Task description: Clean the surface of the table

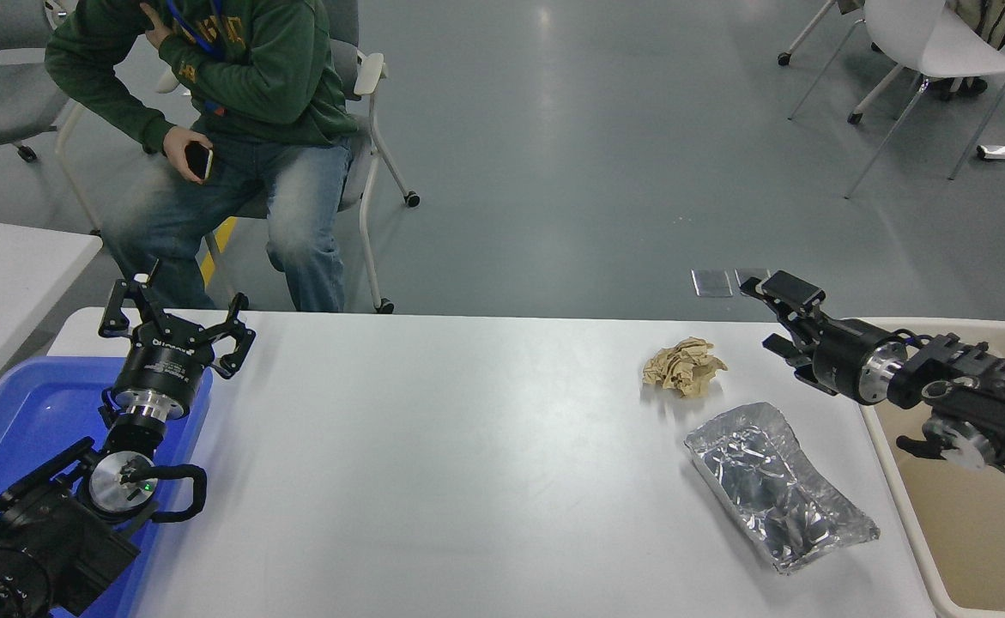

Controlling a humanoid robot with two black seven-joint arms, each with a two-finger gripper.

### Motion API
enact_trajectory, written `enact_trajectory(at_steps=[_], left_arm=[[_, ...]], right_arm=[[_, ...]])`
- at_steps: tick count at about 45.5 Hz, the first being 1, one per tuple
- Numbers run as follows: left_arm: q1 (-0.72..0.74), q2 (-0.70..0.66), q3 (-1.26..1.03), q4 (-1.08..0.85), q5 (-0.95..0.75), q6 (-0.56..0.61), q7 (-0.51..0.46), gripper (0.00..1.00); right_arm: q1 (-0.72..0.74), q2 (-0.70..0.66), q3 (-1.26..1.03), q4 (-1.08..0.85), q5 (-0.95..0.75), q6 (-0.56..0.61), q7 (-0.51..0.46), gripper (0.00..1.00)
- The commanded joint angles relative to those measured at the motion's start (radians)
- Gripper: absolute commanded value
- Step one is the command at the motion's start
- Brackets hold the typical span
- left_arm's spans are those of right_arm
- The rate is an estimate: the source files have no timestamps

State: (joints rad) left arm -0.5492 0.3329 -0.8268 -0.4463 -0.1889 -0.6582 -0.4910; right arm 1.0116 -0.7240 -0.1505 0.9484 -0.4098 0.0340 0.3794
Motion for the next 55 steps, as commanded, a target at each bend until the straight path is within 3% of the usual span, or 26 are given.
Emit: enact_trajectory(at_steps=[1,16,26,37,55], left_arm=[[0.000,0.000,0.000,0.000,0.000,0.000,0.000,1.00],[0.000,0.000,0.000,0.000,0.000,0.000,0.000,1.00],[0.000,0.000,0.000,0.000,0.000,0.000,-0.001,1.00],[0.000,0.000,0.000,0.000,0.000,0.000,0.000,1.00],[0.000,0.000,0.000,0.000,0.000,0.000,0.000,1.00]], right_arm=[[0.087,-0.140,-0.124,0.042,-0.007,0.124,-0.019,1.00],[0.137,-0.333,-0.276,0.181,-0.242,0.175,-0.172,1.00],[0.136,-0.388,-0.307,0.263,-0.234,0.190,-0.235,1.00],[0.134,-0.463,-0.308,0.487,-0.225,0.195,-0.416,1.00],[0.102,-0.385,-0.307,0.497,-0.054,0.167,-0.547,0.99]])
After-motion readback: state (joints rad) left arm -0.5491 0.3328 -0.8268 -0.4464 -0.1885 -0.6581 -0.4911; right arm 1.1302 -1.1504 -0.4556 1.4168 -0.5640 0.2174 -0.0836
